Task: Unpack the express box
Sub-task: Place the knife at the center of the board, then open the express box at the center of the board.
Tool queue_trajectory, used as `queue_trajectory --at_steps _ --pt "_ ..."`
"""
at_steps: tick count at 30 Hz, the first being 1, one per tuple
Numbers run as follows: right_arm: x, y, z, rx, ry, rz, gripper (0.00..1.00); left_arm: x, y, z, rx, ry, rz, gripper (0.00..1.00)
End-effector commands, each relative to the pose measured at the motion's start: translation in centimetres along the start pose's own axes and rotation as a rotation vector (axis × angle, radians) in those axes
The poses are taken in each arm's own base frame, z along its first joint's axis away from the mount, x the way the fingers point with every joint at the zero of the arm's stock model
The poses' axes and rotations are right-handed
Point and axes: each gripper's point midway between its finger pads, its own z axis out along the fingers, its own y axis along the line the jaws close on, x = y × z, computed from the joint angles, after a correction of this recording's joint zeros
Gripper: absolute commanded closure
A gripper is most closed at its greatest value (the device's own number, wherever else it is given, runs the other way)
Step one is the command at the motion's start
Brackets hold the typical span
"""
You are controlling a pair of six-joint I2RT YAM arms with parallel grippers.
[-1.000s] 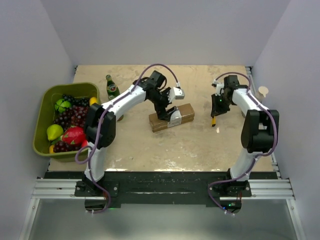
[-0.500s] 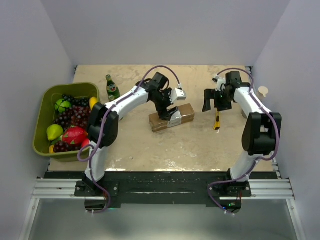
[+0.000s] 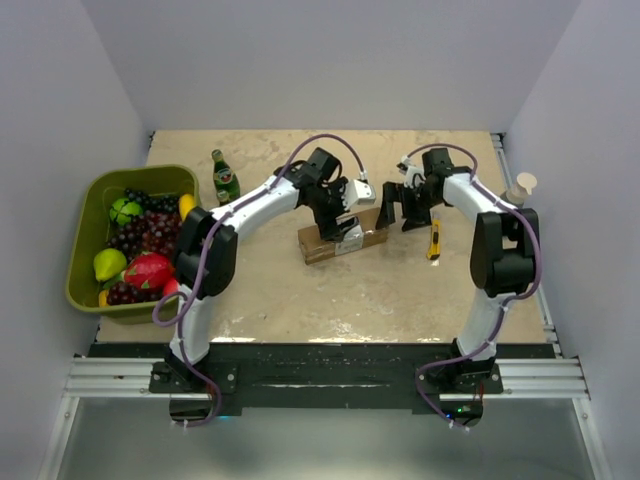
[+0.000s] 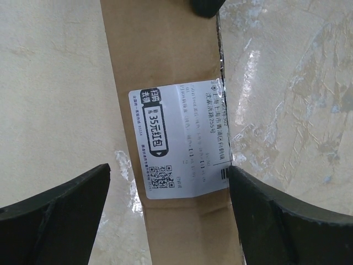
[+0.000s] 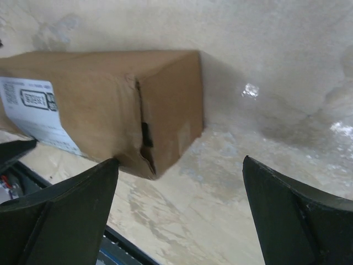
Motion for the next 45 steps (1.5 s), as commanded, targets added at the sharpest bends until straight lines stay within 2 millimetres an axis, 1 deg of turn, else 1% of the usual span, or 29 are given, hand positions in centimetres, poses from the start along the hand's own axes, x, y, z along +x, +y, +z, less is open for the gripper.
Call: queue_trajectory --at_steps 1,3,5,7,13,15,18,20,24,27,28,29,30,31,32,33,34,35,36,37,38,39,42,43,45 --pt "-2.2 2.0 0.6 -0.072 -0.058 0.022 0.01 -0.2 1.1 0.4 -0.058 0.004 0.059 0.08" --pt "-2.2 2.2 1.0 -0.093 -0.056 0.036 0.01 -0.3 1.0 0.5 -0.07 0.017 0.082 0.07" --pt "-1.9 2.4 1.8 -0.122 -0.037 0.061 0.01 0.6 0.9 1.0 -0.086 0.06 0.11 0.07" --pt "-1.9 2.5 2.2 -0.133 -0.033 0.074 0.01 2.1 0.9 1.9 -0.103 0.112 0.105 0.07" --pt "-1.7 3.0 2.1 -0.148 -0.027 0.089 0.01 4.3 2.8 2.4 -0.225 0.197 0.062 0.09" --pt "-1.6 3.5 1.8 -0.167 -0.03 0.091 0.01 4.9 3.2 2.3 -0.255 0.228 0.068 0.09" --pt "-1.0 3.5 1.9 -0.174 -0.022 0.112 0.01 6.2 2.9 3.1 -0.233 0.257 0.066 0.09" --pt "-0.6 3.5 1.9 -0.176 -0.014 0.123 0.01 7.3 1.9 4.0 -0.182 0.282 0.05 0.09" --pt "-0.4 3.7 1.8 -0.182 -0.011 0.132 0.01 8.8 0.8 4.9 -0.137 0.324 0.037 0.1" --pt "-0.4 3.9 1.7 -0.191 -0.013 0.149 0.01 9.3 1.3 5.3 -0.167 0.343 0.046 0.13" --pt "-0.1 3.8 1.8 -0.192 -0.007 0.162 0.01 9.1 1.5 5.4 -0.173 0.336 0.048 0.15" --pt "-0.2 3.6 1.7 -0.187 -0.01 0.169 0.01 9.0 1.7 5.3 -0.181 0.339 0.06 0.21" --pt "-0.1 3.6 1.6 -0.19 -0.009 0.179 0.01 8.7 1.9 5.3 -0.19 0.329 0.063 0.22" --pt "0.0 3.4 1.5 -0.191 -0.006 0.188 0.01 7.8 2.1 4.8 -0.199 0.305 0.066 0.23" --pt "-0.1 3.0 1.1 -0.189 -0.012 0.194 0.01 7.0 1.9 4.6 -0.183 0.274 0.068 0.28" --pt "0.1 2.9 0.8 -0.186 -0.011 0.186 0.01 5.9 1.9 3.8 -0.187 0.241 0.075 0.28" --pt "0.0 2.7 0.5 -0.182 -0.015 0.175 0.01 5.4 1.5 3.3 -0.166 0.224 0.073 0.28" --pt "-0.3 2.1 0.1 -0.164 -0.026 0.164 0.01 4.4 0.9 3.0 -0.124 0.171 0.054 0.28" --pt "0.0 1.9 -0.5 -0.143 -0.019 0.148 0.01 2.9 1.0 2.3 -0.113 0.122 0.036 0.28" --pt "-0.5 1.6 -1.1 -0.122 -0.036 0.074 0.01 2.5 0.4 1.6 -0.08 0.113 -0.018 0.28" --pt "-0.5 1.6 -1.5 -0.114 -0.036 0.038 0.01 2.0 0.3 1.3 -0.057 0.093 -0.044 0.28" --pt "-0.2 1.7 -2.1 -0.111 -0.028 0.01 0.01 1.0 0.7 0.9 -0.065 0.076 -0.054 0.28" --pt "-0.1 3.1 -2.8 -0.137 -0.034 0.021 0.01 0.3 0.5 0.5 -0.047 0.053 -0.127 0.28" --pt "0.1 3.8 -3.5 -0.147 -0.046 0.015 0.01 0.2 0.3 0.6 -0.04 0.042 -0.154 0.28" --pt "0.2 4.9 -3.9 -0.162 -0.048 0.032 0.01 0.4 0.0 1.1 -0.024 0.043 -0.182 0.3"
